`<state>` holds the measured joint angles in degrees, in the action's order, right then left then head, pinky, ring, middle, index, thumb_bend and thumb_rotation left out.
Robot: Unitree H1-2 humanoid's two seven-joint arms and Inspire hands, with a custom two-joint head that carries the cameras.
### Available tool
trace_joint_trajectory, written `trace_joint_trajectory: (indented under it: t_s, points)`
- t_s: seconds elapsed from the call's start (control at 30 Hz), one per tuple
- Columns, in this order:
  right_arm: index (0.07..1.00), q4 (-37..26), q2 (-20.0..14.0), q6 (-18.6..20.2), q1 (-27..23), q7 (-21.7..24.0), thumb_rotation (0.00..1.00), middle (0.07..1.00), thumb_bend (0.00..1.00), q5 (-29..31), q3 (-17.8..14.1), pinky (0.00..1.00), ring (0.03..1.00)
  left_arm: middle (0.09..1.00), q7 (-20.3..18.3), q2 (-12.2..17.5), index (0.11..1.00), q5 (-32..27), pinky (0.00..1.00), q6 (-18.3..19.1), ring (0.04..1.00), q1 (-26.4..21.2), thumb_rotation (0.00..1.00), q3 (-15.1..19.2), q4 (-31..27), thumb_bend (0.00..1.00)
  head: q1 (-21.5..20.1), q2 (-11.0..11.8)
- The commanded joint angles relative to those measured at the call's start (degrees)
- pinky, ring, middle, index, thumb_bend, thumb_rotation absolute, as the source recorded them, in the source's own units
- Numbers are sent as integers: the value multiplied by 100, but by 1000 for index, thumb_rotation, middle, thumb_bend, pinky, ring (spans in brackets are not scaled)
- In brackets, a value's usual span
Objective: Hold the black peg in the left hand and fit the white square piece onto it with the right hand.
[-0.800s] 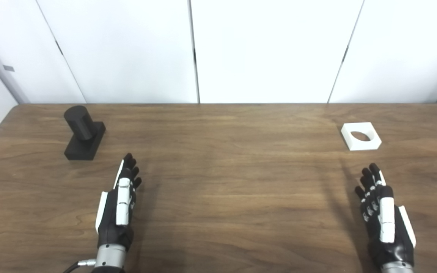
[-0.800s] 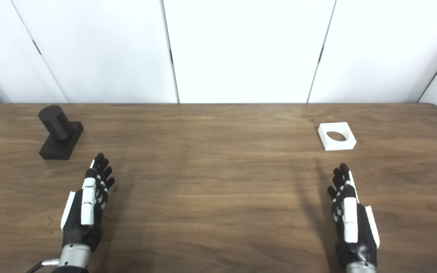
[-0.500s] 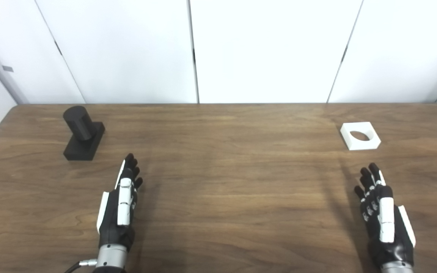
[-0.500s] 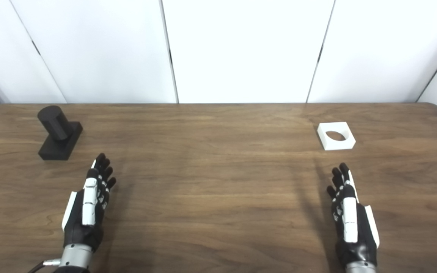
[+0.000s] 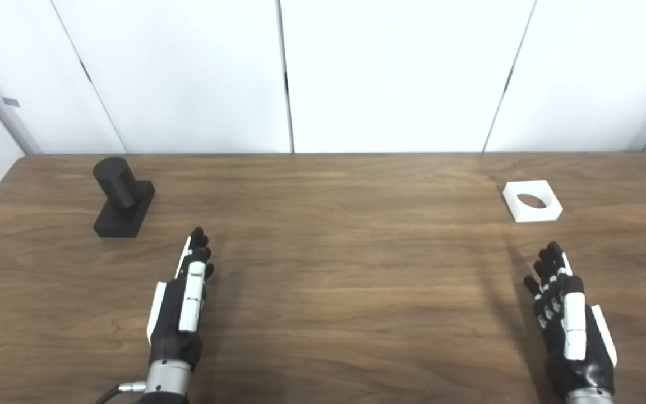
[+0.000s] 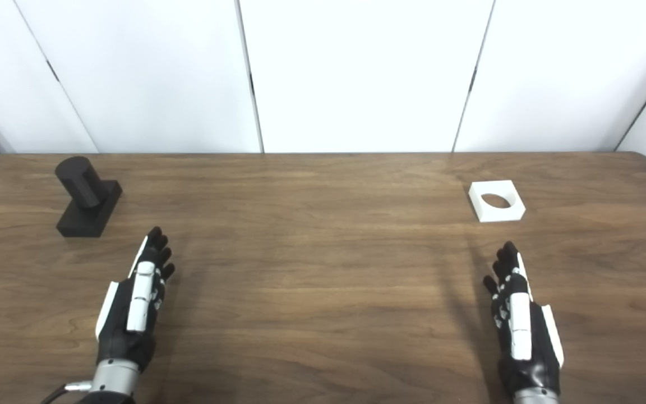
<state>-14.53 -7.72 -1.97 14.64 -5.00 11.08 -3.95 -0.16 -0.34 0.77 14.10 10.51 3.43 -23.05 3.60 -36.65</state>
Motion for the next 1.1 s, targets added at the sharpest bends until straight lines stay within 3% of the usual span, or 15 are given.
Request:
trace_joint_trajectory:
  t_s: [0.0,0.13,0.23,0.33,0.43,0.6,0.73,0.83,1.07]
  points:
    - [1000,-38,228,-95,33,29,1000,998,555,70,-71,1000,1000,994,32,262,1000,229,954,210,1000,55,665,60,-472,454,1,-3]
    - [1000,-18,224,-94,22,63,1000,1000,549,109,-66,1000,1000,954,45,633,976,1067,927,789,963,-135,600,159,-1021,421,64,-11]
    - [1000,-14,242,-76,3,46,1000,1000,542,78,-47,1000,1000,934,28,854,952,1495,902,1201,928,-282,561,366,-1254,461,104,-50]
    - [1000,-25,257,-72,2,45,1000,996,536,82,-31,1000,1000,966,-159,941,971,1700,922,1281,959,-387,577,637,-1278,467,121,-63]
    - [1000,-22,261,-73,2,36,1000,998,540,88,-30,1000,1000,962,-341,994,967,2083,857,1282,937,-506,572,866,-1170,487,158,-64]
    - [1000,-20,233,-43,-4,28,1000,999,534,34,-27,1000,1000,990,-1078,899,990,3499,866,1282,963,-801,654,1165,-930,592,210,-48]
    - [1000,12,239,-73,-22,14,1000,996,527,8,-41,1000,1000,988,-1506,1127,968,4814,872,1280,972,-1014,730,1107,-671,656,210,-48]
    - [1000,34,257,-102,-30,-4,1000,987,527,10,-55,1000,1000,989,-1554,1364,911,5467,987,1280,994,-1145,756,1031,-383,728,210,-48]
    - [1000,55,269,-104,-34,-3,1000,979,532,17,-45,1000,1000,1000,-1290,1790,884,6199,1000,1265,1000,-1436,796,710,439,805,218,-36]
